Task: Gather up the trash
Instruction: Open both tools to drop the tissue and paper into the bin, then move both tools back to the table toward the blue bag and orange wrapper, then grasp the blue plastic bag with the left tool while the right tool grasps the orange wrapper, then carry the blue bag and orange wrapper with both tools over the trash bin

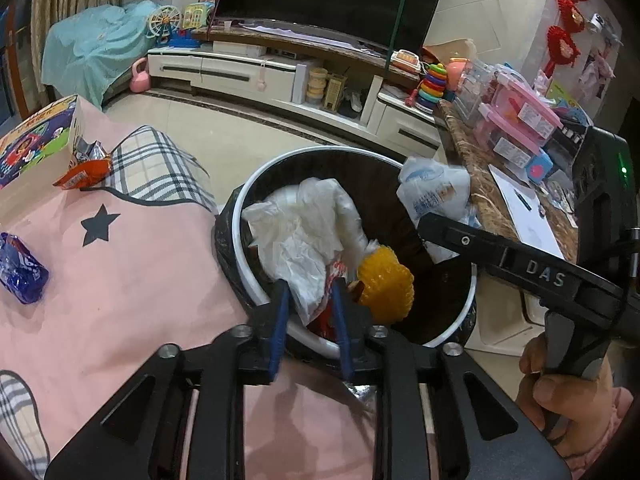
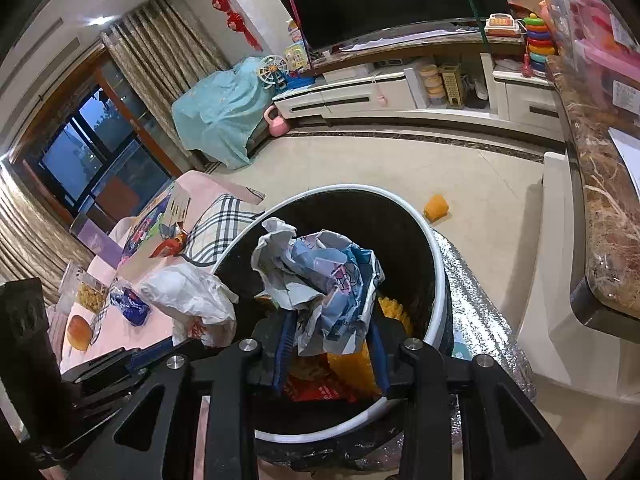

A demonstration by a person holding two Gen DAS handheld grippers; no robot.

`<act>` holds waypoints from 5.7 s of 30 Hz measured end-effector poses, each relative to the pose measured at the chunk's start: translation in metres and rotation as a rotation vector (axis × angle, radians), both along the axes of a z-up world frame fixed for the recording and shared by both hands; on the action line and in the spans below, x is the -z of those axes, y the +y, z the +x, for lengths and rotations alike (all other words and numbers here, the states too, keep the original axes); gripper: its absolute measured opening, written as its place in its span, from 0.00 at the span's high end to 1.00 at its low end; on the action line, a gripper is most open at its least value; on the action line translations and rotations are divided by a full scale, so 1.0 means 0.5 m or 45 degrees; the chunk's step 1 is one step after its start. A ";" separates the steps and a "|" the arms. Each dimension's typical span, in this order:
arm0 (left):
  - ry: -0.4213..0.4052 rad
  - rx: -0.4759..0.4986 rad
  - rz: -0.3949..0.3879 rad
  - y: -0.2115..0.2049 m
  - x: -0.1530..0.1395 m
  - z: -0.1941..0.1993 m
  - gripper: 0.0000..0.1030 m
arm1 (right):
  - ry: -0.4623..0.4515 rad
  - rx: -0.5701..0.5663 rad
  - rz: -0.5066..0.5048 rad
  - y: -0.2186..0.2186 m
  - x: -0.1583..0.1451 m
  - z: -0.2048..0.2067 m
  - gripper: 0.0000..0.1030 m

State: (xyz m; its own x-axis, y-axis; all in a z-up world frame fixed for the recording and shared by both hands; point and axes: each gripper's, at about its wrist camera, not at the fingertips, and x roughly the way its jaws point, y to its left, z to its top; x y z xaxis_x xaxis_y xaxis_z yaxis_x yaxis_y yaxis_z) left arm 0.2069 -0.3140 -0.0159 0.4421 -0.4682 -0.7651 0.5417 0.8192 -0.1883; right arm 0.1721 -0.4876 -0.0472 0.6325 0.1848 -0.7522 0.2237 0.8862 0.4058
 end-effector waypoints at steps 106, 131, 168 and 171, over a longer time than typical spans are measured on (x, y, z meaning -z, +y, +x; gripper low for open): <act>0.101 -0.658 -0.219 0.566 0.094 0.166 0.92 | 0.000 -0.340 -0.037 0.441 0.106 0.402 0.23; 0.155 -0.621 -0.235 0.575 0.084 0.037 0.92 | -0.070 -0.490 0.097 0.469 0.037 0.167 0.86; 0.071 -0.409 -0.196 0.452 0.034 -0.116 0.92 | -0.113 -0.328 0.135 0.372 0.002 -0.069 0.86; 0.064 -0.388 -0.187 0.437 0.030 -0.124 0.92 | -0.119 -0.313 0.138 0.361 0.000 -0.082 0.86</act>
